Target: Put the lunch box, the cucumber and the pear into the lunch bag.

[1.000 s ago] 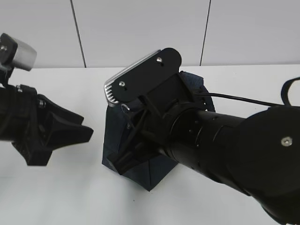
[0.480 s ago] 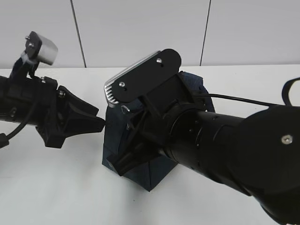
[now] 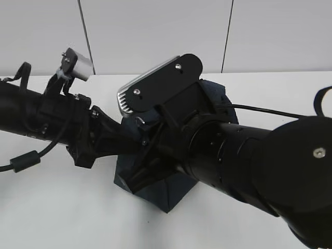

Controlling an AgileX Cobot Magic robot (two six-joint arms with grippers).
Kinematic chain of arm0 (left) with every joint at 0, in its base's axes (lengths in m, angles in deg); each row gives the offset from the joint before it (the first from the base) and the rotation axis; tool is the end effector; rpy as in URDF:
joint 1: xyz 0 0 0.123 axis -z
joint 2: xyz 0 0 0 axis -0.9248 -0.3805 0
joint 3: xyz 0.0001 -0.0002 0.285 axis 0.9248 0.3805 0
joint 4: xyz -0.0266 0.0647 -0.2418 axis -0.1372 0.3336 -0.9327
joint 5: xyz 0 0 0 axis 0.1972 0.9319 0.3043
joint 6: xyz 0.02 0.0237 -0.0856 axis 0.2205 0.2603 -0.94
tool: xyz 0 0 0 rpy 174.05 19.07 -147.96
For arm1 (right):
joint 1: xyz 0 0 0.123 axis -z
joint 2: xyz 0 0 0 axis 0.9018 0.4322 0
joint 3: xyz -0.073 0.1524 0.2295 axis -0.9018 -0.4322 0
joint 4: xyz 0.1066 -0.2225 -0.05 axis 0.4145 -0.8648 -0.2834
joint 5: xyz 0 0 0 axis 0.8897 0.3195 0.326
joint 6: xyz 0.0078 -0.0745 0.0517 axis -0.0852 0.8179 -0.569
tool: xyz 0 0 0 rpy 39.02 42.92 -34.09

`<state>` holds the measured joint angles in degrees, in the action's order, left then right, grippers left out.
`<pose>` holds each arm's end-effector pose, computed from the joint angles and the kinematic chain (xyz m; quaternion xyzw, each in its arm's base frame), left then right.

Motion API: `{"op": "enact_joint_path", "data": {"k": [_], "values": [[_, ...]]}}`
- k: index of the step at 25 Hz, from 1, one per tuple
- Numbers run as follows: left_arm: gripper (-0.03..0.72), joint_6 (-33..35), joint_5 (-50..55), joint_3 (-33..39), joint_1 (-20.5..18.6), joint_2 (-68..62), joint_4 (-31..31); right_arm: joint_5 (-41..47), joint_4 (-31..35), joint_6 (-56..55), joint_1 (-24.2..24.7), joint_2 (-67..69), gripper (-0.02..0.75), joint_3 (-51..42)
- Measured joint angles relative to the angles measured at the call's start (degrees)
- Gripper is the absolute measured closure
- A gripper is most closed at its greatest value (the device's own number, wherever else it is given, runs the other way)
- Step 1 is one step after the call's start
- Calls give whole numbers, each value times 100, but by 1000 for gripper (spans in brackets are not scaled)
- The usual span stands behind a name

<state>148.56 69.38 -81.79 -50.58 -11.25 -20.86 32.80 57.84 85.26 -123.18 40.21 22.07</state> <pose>0.2649 -0.1510 0.2062 0.4579 0.7508 -0.3459 0.3270 0.1895 0.2496 0.2408 -0.3214 0.7927 0.1140 0.5053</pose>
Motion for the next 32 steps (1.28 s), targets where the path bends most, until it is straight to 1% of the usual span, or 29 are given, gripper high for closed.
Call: {"op": "enact_joint_path", "data": {"k": [1, 2, 4, 8, 14, 17, 24, 27, 32], "values": [[600, 27, 6, 0, 6, -12, -22, -12, 0, 0, 0, 0, 732, 0], [645, 50, 19, 0, 12, -17, -22, -55, 4, 0, 0, 0, 732, 0], [681, 64, 37, 0, 12, -17, -52, -166, 55, 9, 0, 0, 732, 10], [694, 78, 61, 0, 12, -17, -68, -215, 312, 248, 145, 0, 732, 210], [695, 78, 129, -15, 12, -17, -49, -139, 1079, 1045, 674, 0, 732, 668], [695, 40, 129, -39, 12, -17, -9, 252, 1419, 1272, 1149, 0, 732, 796], [697, -90, 155, -39, 12, -17, 300, 1547, 1964, 1425, 2603, 23, 732, 970], [697, -150, 168, -39, 12, -17, 352, 2068, 2001, 1477, 3166, 241, 732, 1102], [697, -283, 184, -39, 12, -17, 433, 2845, 2044, 1489, 3961, 931, 732, 1517]]}}
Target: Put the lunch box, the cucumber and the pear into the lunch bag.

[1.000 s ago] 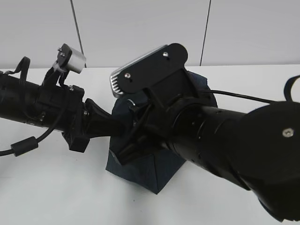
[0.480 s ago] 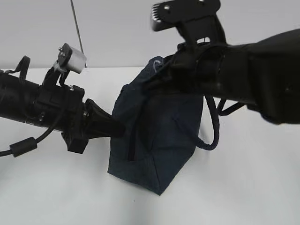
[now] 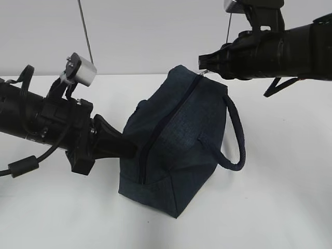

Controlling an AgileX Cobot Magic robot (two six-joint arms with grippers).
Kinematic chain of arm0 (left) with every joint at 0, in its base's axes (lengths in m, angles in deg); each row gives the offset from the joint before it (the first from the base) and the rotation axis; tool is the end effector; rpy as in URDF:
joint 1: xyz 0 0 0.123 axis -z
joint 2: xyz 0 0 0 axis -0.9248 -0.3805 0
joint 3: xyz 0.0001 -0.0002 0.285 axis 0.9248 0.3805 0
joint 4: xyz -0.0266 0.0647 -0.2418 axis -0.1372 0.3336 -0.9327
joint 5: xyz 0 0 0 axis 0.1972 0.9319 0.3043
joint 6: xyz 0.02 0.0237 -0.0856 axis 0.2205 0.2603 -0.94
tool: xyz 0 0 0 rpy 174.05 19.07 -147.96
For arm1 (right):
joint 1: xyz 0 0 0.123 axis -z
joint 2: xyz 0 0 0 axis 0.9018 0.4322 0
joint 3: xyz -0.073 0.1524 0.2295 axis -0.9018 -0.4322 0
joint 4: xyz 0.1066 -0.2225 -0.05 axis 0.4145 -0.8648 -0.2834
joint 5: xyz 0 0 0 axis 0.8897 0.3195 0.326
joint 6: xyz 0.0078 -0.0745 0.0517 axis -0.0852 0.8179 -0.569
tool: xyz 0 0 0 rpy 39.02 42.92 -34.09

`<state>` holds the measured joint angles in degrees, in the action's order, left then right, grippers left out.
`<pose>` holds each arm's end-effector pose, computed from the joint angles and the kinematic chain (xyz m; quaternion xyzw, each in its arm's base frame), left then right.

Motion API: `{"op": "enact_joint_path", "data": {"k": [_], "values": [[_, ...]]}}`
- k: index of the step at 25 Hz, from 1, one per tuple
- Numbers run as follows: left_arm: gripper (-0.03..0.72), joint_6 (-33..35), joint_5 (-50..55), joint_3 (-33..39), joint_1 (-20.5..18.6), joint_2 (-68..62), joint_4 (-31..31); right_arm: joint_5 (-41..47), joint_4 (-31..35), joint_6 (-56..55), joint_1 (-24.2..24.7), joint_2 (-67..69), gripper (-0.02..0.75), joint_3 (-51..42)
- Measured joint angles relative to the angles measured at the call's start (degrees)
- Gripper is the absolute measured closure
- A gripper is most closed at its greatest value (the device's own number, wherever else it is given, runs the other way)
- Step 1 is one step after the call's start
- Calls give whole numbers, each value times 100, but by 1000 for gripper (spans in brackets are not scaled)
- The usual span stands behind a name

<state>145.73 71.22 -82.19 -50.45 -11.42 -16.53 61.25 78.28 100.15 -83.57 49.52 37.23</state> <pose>0.2609 -0.1511 0.2043 0.4746 0.7501 -0.3499 0.2996 0.3509 0.1334 0.2570 -0.1075 0.8485 0.1735 0.4882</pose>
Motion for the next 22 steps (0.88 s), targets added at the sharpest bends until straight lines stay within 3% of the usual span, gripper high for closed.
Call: {"op": "enact_joint_path", "data": {"k": [8, 16, 18, 19, 22], "values": [[697, -151, -52, 0, 0, 0, 98, 1448, 129, -436, 887, 1434, 732, 761], [694, -470, -52, 0, -192, 15, 146, 1940, 91, -719, 1039, 1905, 710, 870], [664, -710, 37, 0, -273, 29, 278, 2135, 77, -546, 1051, 1882, 610, 870], [628, -861, 58, 0, -298, 62, 384, 2243, 71, -449, 1051, 1833, 526, 870], [463, -1264, 103, 0, -311, 267, 645, 2419, 13, -199, 1058, 1570, 281, 870]]}}
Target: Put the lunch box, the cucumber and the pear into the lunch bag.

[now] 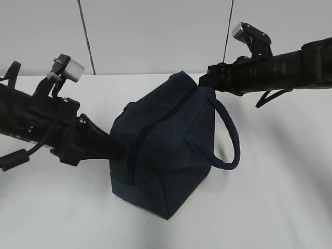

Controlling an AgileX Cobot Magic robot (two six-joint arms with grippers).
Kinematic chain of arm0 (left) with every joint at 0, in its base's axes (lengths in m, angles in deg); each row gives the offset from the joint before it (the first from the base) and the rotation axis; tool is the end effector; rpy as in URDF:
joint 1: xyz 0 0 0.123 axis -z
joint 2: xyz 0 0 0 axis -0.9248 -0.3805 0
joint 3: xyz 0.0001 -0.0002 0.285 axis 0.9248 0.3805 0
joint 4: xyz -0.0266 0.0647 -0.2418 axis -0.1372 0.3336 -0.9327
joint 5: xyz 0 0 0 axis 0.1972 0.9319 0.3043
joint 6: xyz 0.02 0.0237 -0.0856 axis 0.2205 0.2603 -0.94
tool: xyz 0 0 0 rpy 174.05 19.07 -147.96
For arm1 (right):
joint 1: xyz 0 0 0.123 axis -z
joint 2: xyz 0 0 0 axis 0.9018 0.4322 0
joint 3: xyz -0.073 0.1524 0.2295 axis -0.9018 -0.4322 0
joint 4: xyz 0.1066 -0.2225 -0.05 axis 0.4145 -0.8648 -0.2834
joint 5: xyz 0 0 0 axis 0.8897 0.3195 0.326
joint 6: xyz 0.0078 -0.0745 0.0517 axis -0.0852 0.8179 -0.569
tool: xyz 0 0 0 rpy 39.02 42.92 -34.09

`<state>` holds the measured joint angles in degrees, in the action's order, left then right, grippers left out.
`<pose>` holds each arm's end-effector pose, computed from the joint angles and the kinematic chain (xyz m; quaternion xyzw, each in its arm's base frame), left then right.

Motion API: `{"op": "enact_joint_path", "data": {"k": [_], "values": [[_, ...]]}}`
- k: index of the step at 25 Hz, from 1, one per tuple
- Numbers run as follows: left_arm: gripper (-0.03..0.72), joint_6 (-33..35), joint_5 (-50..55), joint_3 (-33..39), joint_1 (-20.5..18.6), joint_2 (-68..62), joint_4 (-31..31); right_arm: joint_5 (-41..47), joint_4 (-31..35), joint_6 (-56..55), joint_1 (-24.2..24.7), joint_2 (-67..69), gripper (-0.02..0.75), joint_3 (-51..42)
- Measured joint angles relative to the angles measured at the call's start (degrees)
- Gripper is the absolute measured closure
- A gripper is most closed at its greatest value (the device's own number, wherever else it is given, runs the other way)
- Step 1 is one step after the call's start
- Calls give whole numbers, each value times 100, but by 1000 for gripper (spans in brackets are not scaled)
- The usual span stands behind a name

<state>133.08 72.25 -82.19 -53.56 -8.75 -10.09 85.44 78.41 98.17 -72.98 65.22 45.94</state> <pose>0.2595 -0.1327 0.2124 0.4201 0.7954 -0.3475 0.2649 0.4095 0.1088 0.2039 -0.1039 0.8424 0.3119 0.4270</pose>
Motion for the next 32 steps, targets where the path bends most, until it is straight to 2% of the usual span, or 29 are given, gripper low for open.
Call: {"op": "enact_joint_path", "data": {"k": [2, 4, 7, 9, 12, 15, 19, 21, 24, 32], "values": [[361, -280, 29, 0, 0, 212, 163, 75, -129, 194, 0, -263, 194, 0], [321, -549, 53, 0, 0, 495, 451, 131, -471, 256, 0, -516, 176, 0], [305, -1245, -93, 0, 0, 1012, 1151, 158, -1283, -136, 0, -941, 174, 0], [319, -2119, -421, 0, 0, 1369, 1732, 221, -2097, -1051, 0, -1268, 178, 0], [351, -3364, -835, 6, -13, 1901, 2867, 395, -3994, -2841, 0, -1705, 210, 0], [361, -4363, -848, 30, -18, 2394, 3633, 790, -5804, -4511, 0, -2082, 240, -40], [362, -5718, -716, 36, -18, 3082, 4561, 1266, -7438, -5959, 0, -2720, 249, -471], [362, -6342, -546, 36, -18, 3437, 4984, 1382, -7822, -6302, 0, -3147, 251, -837], [362, -6990, -132, 36, -18, 3992, 5435, 1563, -8026, -6599, 0, -3965, 251, -1509], [369, -7637, 1072, 106, -18, 5551, 5982, 2562, -8412, -7347, 0, -6266, 252, -2811]]}}
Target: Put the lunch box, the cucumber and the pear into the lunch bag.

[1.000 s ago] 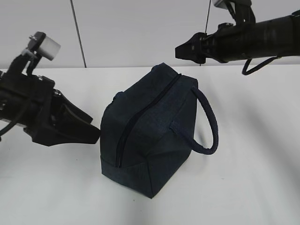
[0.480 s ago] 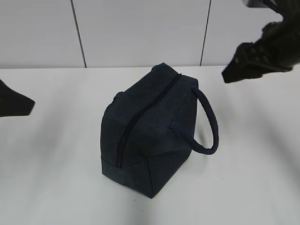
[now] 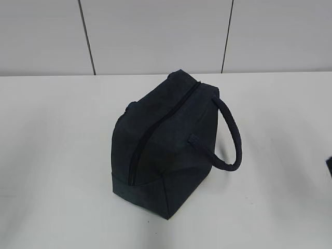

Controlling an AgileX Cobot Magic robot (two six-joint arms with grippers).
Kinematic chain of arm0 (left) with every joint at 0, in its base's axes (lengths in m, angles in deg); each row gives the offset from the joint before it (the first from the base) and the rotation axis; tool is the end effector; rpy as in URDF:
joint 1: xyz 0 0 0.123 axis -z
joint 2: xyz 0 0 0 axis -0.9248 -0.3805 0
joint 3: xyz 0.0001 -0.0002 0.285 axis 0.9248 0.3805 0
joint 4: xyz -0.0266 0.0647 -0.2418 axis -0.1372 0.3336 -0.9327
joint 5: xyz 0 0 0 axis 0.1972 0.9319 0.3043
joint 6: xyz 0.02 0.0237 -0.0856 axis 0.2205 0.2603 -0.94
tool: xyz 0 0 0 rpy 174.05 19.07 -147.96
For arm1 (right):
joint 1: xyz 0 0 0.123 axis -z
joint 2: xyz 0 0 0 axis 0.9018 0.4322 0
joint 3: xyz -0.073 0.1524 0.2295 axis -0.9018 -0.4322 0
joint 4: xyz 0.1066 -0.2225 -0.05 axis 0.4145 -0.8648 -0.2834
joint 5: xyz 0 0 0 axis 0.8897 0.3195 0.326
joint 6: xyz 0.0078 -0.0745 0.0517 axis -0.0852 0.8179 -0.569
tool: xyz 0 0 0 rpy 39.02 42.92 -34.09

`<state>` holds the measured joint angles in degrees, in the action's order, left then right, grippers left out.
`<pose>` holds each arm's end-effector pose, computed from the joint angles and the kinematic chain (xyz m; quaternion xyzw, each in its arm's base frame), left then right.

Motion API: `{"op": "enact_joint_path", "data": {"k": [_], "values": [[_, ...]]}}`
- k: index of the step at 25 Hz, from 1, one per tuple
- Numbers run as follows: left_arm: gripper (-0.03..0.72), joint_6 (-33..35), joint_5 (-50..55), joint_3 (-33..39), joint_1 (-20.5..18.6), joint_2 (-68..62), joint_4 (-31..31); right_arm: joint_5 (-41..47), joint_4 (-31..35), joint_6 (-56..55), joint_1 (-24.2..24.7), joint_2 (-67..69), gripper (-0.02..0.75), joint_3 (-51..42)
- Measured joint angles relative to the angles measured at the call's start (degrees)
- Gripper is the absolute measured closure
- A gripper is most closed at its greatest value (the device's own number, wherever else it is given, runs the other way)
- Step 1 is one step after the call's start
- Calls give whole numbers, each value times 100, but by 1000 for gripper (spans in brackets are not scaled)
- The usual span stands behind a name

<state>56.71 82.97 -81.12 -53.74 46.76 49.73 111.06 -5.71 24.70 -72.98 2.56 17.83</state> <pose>0.0850 -0.0322 0.3477 0.1865 0.9034 -0.0796 0.3779 0.1367 0.0395 0.3018 -0.1504 0.9422 0.1047 0.2803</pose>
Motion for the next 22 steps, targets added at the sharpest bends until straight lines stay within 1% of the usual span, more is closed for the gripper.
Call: {"op": "enact_joint_path", "data": {"k": [4, 6, 9, 15, 20, 22], "values": [[369, -125, 200, 612, 0, 929, 66, 499, -547, -376, 0, -1031, 252, -232], [369, -144, 205, 1010, 0, 1422, 71, 609, -700, -495, 0, -1428, 252, -374], [371, -144, 221, 1392, 0, 2084, 97, 645, -833, -547, 0, -1890, 252, -647], [384, -163, 201, 1681, 0, 3138, 199, 781, -1068, -569, 0, -2926, 252, -1289], [388, -263, 196, 1700, 0, 3628, 227, 847, -1417, -615, 0, -3964, 255, -1343], [389, -345, 196, 1706, 0, 3652, 227, 870, -1417, -629, 0, -4396, 256, -1343]]}}
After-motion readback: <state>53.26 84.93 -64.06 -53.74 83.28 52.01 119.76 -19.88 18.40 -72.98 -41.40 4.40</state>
